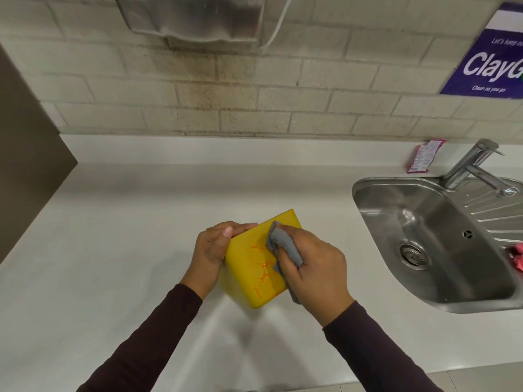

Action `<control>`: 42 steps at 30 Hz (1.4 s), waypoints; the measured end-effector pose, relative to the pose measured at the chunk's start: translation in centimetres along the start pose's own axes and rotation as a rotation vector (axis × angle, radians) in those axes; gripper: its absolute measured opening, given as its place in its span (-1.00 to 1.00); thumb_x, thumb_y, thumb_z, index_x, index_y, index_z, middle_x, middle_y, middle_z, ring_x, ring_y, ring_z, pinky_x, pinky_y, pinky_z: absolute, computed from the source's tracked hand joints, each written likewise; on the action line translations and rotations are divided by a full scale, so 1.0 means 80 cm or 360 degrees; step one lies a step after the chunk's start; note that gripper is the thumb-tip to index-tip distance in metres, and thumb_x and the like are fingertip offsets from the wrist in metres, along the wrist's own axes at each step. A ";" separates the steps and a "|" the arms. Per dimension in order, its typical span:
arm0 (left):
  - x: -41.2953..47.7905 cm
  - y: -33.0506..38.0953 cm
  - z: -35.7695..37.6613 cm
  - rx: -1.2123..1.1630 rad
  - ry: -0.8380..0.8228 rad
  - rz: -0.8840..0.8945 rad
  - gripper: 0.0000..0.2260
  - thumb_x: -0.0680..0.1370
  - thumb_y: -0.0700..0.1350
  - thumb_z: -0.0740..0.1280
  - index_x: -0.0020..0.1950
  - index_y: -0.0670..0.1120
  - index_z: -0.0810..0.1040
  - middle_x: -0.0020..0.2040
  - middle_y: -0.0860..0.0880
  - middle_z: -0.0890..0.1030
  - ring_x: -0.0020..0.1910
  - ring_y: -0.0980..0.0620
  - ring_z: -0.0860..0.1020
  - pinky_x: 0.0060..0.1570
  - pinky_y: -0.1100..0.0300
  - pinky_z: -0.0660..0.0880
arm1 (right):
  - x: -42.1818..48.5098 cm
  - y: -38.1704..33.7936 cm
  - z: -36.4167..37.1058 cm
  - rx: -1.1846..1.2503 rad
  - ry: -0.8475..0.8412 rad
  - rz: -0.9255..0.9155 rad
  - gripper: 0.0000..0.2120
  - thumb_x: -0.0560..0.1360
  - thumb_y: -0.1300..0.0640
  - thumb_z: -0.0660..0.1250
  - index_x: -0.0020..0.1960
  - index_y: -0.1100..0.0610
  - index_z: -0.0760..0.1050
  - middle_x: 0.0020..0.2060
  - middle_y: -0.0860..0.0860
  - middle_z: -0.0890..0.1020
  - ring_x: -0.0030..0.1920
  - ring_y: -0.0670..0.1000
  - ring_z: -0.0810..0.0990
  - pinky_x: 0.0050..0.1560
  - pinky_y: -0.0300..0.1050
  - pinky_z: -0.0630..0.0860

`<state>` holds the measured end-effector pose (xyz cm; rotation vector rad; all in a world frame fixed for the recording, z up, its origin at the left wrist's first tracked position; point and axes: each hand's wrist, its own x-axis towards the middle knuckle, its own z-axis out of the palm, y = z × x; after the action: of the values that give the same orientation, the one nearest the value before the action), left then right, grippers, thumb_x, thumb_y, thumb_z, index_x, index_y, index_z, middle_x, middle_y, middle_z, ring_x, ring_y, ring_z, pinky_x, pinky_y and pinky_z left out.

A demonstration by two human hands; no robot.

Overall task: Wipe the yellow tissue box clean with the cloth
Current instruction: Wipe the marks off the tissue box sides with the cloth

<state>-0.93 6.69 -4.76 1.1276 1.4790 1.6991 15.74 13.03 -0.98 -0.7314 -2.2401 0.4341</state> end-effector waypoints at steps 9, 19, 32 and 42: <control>0.003 0.003 0.009 0.0022 -0.0007 0.0041 -0.71 0.40 0.18 0.12 -0.16 0.29 0.65 -0.14 0.25 0.68 -0.12 0.23 0.60 -0.10 0.35 0.53 | 0.015 -0.003 -0.002 0.0049 0.0215 0.0239 -0.69 0.48 0.05 0.15 0.01 0.14 0.61 -0.18 0.05 0.68 -0.22 0.05 0.63 -0.23 -0.12 0.52; 0.001 0.005 0.010 -0.0007 -0.0013 0.0069 -0.59 0.32 0.42 0.23 -0.14 0.17 0.65 -0.14 0.22 0.69 -0.10 0.22 0.62 -0.07 0.33 0.54 | -0.004 0.017 -0.011 0.0069 -0.0048 0.0183 -0.66 0.51 0.01 0.11 0.04 0.15 0.59 -0.12 0.06 0.67 -0.17 0.07 0.64 -0.15 -0.03 0.58; 0.013 -0.006 -0.003 -0.0078 0.0071 -0.0119 -0.71 0.31 0.31 0.24 -0.19 0.24 0.67 -0.21 0.28 0.69 -0.16 0.27 0.63 -0.23 0.42 0.52 | 0.015 0.024 -0.037 0.0065 -0.0503 0.0060 -0.42 0.37 -0.11 0.21 0.39 -0.14 0.23 0.07 -0.12 0.32 -0.23 -0.13 0.51 -0.31 -0.38 0.43; 0.015 -0.007 -0.003 -0.0167 0.0131 -0.0166 -0.70 0.32 0.20 0.20 -0.27 0.13 0.69 -0.26 0.19 0.71 -0.22 0.24 0.64 -0.28 0.41 0.53 | 0.020 0.039 -0.039 0.0158 -0.0578 -0.0248 -0.51 0.44 0.23 0.26 0.34 -0.03 0.38 0.32 0.01 0.31 0.15 -0.12 0.43 0.12 -0.44 0.37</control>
<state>-1.75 7.74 -5.08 0.9199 1.4541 1.7471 18.30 16.74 0.42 -0.4483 -2.5690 0.6372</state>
